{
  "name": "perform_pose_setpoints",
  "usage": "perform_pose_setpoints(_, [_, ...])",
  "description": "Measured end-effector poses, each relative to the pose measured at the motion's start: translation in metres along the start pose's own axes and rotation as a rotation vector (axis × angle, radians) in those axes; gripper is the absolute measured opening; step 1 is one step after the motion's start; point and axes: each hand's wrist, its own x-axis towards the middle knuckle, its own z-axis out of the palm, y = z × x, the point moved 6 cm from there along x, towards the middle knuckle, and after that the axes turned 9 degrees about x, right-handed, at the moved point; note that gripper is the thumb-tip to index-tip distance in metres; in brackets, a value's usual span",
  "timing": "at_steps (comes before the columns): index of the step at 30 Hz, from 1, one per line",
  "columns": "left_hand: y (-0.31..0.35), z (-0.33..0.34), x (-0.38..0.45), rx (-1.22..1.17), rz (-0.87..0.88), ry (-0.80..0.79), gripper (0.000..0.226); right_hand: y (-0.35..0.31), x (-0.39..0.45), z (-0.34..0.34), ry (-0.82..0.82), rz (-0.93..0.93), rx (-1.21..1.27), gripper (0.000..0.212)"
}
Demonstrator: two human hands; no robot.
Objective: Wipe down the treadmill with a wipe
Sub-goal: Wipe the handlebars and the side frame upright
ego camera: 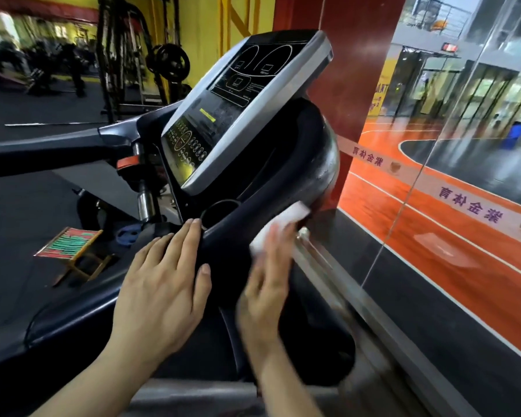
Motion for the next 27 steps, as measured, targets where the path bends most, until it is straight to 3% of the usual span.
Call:
perform_pose_setpoints(2, [-0.003,-0.001,0.000,-0.021,0.009,-0.008,0.061,-0.009,-0.041,0.013,-0.176,-0.182,-0.108,0.047])
perform_pose_setpoints(4, [-0.006,-0.003,0.000,-0.053,0.030,-0.028,0.061,0.001,-0.027,0.004,-0.218,-0.289,-0.216,0.047])
perform_pose_setpoints(8, [-0.023,-0.003,-0.012,-0.036,0.016,-0.116,0.066,0.038,0.049,-0.038,0.054,-0.033,-0.159,0.044])
perform_pose_setpoints(11, [-0.047,-0.007,-0.037,0.050,-0.100,-0.163,0.072,0.035,0.039,-0.029,0.074,0.005,-0.071,0.045])
perform_pose_setpoints(13, [-0.053,-0.009,-0.050,0.089,-0.115,-0.179,0.073,0.016,-0.006,-0.006,-0.027,-0.065,-0.064,0.045])
perform_pose_setpoints(17, [-0.061,-0.008,-0.062,0.125,-0.223,-0.215,0.084,-0.022,-0.086,0.030,-0.406,-0.328,-0.228,0.050])
perform_pose_setpoints(19, [-0.075,-0.007,-0.068,0.144,-0.274,-0.272,0.091,-0.030,-0.057,0.028,-0.435,-0.411,-0.311,0.046])
perform_pose_setpoints(23, [-0.087,-0.010,-0.077,0.110,-0.212,-0.290,0.089,-0.046,0.041,0.010,-0.322,-0.317,-0.420,0.046])
perform_pose_setpoints(25, [-0.092,-0.010,-0.078,0.058,-0.179,-0.291,0.091,-0.064,0.041,0.025,-0.457,-0.357,-0.414,0.043])
perform_pose_setpoints(27, [-0.102,-0.012,-0.078,-0.010,-0.146,-0.298,0.093,-0.089,0.000,0.056,-0.717,-0.466,-0.385,0.045])
